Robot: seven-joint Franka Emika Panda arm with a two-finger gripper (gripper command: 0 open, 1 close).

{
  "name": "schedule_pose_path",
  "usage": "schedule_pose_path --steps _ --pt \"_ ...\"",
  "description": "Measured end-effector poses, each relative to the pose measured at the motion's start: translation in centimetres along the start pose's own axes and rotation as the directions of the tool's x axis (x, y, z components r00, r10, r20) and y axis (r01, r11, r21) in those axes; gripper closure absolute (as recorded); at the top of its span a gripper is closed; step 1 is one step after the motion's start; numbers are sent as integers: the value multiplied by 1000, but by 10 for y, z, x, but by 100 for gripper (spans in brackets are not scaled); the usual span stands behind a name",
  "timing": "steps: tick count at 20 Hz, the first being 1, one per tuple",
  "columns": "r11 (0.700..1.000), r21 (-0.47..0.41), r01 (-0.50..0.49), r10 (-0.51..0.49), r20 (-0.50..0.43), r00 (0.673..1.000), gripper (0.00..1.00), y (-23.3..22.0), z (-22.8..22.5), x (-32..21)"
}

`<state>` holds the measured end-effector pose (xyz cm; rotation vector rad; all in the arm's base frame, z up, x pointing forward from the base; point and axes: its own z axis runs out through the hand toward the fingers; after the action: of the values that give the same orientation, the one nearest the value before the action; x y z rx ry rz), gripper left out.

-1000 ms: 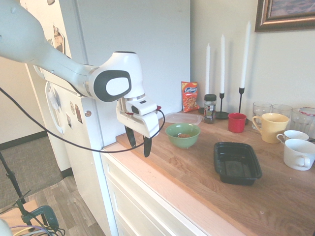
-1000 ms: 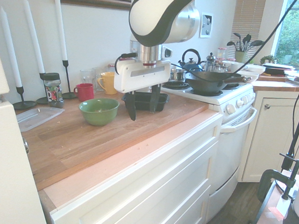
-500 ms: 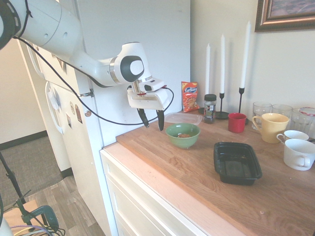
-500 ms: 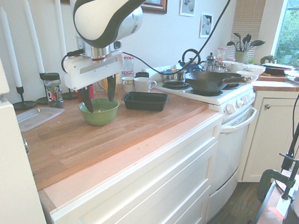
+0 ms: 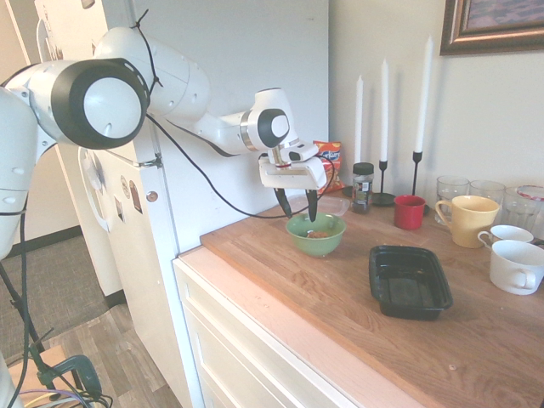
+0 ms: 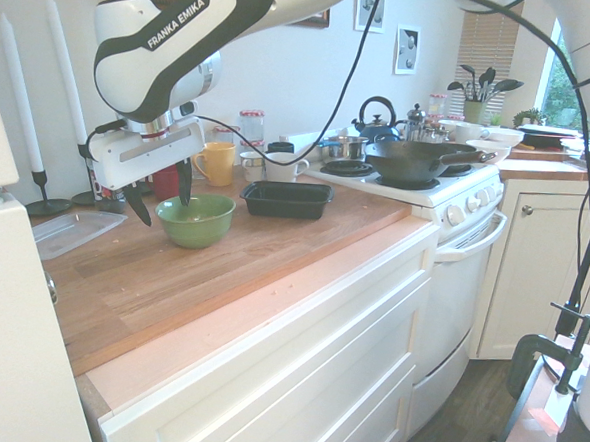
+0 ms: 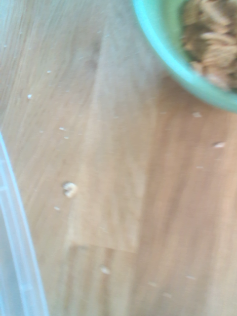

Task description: Pour the cereal into the box

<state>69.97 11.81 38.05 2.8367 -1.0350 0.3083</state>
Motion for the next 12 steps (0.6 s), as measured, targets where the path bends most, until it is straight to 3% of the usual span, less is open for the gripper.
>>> schedule_pose_path --steps 7,8,12 --pt "999 -34 -31 34 70 997 0 0 42 18" --pt "999 -39 -33 36 74 997 100 1 47 19" --pt "999 -40 -37 40 85 996 100 4 51 21"
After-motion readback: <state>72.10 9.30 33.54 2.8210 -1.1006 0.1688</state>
